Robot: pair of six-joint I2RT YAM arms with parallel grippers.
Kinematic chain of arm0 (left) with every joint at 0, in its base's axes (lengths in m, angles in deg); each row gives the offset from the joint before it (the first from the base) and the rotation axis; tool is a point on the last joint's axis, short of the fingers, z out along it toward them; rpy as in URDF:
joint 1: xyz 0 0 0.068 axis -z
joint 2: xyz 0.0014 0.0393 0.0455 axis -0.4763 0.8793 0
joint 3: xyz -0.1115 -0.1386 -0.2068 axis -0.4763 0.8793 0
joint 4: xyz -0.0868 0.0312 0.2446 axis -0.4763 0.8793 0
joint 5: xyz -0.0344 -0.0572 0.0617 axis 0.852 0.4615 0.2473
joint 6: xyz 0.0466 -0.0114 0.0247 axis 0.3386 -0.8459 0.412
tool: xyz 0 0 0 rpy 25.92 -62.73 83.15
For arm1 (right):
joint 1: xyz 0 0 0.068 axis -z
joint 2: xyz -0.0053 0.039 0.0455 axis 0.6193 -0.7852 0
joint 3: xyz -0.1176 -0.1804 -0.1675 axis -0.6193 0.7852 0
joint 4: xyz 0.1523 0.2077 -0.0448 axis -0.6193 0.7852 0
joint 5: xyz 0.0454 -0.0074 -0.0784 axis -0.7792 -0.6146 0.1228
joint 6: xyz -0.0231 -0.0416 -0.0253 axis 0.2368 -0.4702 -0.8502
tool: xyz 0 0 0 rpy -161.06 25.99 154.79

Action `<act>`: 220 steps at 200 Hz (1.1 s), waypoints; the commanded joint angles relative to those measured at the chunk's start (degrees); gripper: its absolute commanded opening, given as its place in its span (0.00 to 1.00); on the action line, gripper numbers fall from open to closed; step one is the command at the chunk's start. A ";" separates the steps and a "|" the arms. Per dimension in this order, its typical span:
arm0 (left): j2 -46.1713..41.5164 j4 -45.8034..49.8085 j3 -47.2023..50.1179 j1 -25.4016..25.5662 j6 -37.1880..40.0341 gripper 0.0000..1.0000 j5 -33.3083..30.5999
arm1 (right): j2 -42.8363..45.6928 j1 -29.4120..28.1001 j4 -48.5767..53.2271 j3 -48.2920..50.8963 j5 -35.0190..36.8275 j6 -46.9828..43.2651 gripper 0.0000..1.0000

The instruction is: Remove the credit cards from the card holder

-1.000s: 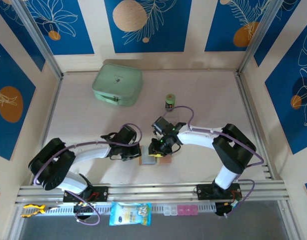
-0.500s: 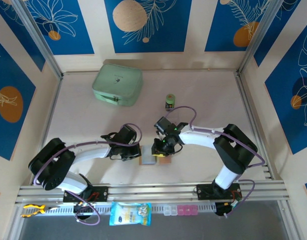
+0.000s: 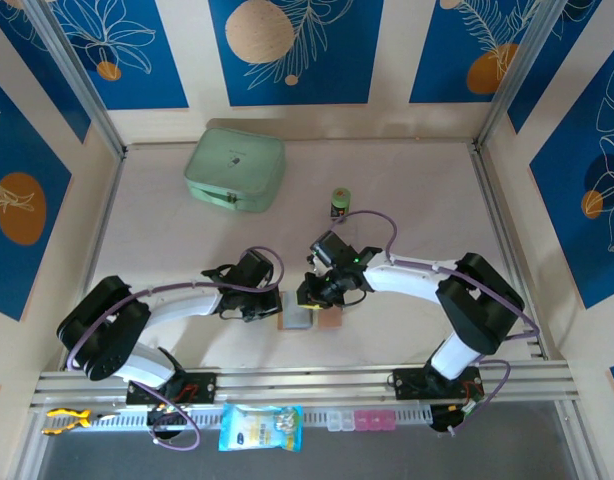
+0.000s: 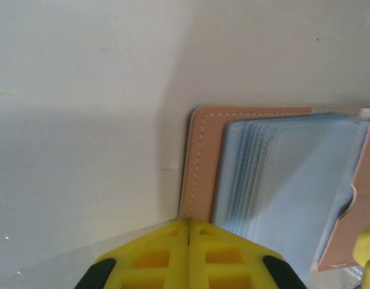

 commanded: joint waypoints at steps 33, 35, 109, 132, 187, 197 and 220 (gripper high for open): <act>0.65 4.77 -0.92 0.16 1.21 0.00 -2.30 | -1.34 -0.18 -1.26 1.00 -1.89 -0.05 0.22; 0.62 4.75 -0.92 0.11 1.19 0.00 -2.34 | -1.35 -0.19 -1.19 0.91 -1.90 -0.09 0.22; 0.43 5.43 -1.19 0.10 1.39 0.00 -2.36 | -3.52 -0.19 3.00 -0.76 0.16 -0.70 0.22; 0.68 5.60 -1.28 0.12 1.65 0.00 -2.53 | -3.64 -0.08 4.70 -1.15 1.15 -1.20 0.22; 1.13 5.45 -1.47 0.08 1.57 0.00 -2.36 | -2.24 0.48 7.07 -1.31 2.19 -2.06 0.22; 1.22 5.49 -1.60 0.07 1.63 0.00 -2.27 | -1.98 0.67 7.34 -1.16 2.32 -2.14 0.22; 1.31 5.95 -1.96 0.12 1.88 0.00 -2.36 | -1.57 1.12 7.36 -0.80 2.30 -2.26 0.22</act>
